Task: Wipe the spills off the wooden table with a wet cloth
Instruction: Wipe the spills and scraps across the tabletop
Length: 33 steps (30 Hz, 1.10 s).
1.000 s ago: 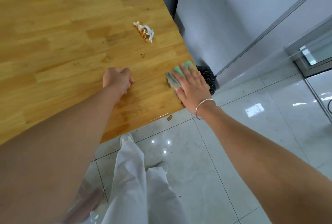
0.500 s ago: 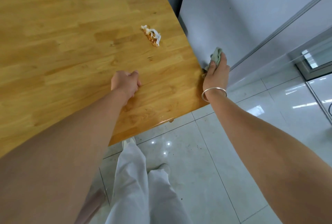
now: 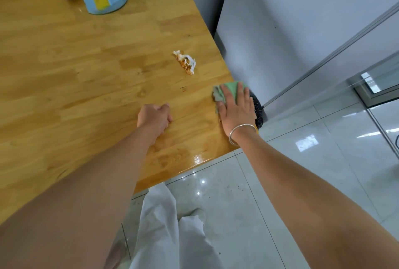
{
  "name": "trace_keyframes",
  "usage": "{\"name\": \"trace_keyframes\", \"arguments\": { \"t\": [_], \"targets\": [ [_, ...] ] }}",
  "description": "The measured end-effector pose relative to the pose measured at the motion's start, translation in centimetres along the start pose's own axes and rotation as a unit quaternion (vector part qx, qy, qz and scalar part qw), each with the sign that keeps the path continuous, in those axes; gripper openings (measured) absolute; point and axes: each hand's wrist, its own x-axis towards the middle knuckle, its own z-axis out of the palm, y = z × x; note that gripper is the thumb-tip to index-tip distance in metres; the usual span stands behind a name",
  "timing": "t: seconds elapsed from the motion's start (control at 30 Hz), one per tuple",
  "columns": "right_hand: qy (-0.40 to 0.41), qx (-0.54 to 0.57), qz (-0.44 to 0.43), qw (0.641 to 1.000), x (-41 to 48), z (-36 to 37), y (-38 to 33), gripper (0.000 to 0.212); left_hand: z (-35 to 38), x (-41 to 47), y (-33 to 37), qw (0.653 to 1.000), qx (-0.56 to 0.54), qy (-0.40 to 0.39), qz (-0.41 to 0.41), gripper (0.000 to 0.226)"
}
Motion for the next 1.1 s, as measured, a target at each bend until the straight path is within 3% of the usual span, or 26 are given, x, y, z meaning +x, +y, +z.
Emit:
{"name": "trace_keyframes", "arguments": {
  "t": [0.13, 0.23, 0.3, 0.43, 0.6, 0.77, 0.87, 1.0, 1.1],
  "targets": [
    [-0.006, 0.116, 0.078, 0.99, 1.7, -1.0, 0.4, 0.049, -0.1, 0.0, 0.0, 1.0, -0.008, -0.009, -0.005, 0.046],
    [0.067, 0.183, 0.126, 0.973, 2.6, -2.2, -0.5, 0.046, -0.5, 0.4, 0.6, 0.999, -0.014, -0.035, -0.031, 0.045],
    [0.12, 0.21, 0.111, 0.964, 3.0, -2.8, -1.6, 0.045, -1.1, 0.7, 0.9, 0.995, -0.024, -0.077, -0.058, 0.044],
    [0.135, 0.316, 0.095, 0.934, 4.9, -4.3, -4.1, 0.045, -2.4, 1.6, 1.9, 0.99, -0.007, -0.129, -0.059, 0.044],
    [0.079, 0.412, 0.127, 0.899, 8.0, -6.6, -6.0, 0.046, -3.8, 4.3, 4.3, 0.997, -0.039, -0.065, 0.003, 0.049],
    [0.014, 0.31, 0.044, 0.95, 9.9, -6.5, -6.3, 0.044, -4.7, 5.5, 3.9, 0.999, -0.023, -0.027, -0.001, 0.047],
    [-0.084, 0.324, 0.037, 0.942, 10.0, -4.9, -7.8, 0.043, -4.6, 5.9, 3.8, 0.999, -0.037, -0.022, -0.018, 0.046],
    [-0.092, 0.358, 0.022, 0.929, 11.2, -2.9, -9.7, 0.043, -4.5, 6.0, 4.1, 0.998, -0.049, -0.002, -0.047, 0.046],
    [-0.141, 0.353, 0.007, 0.925, 12.6, -3.2, -9.7, 0.046, -4.2, 5.9, 4.3, 0.997, -0.041, 0.005, -0.058, 0.046]
  ]
}}
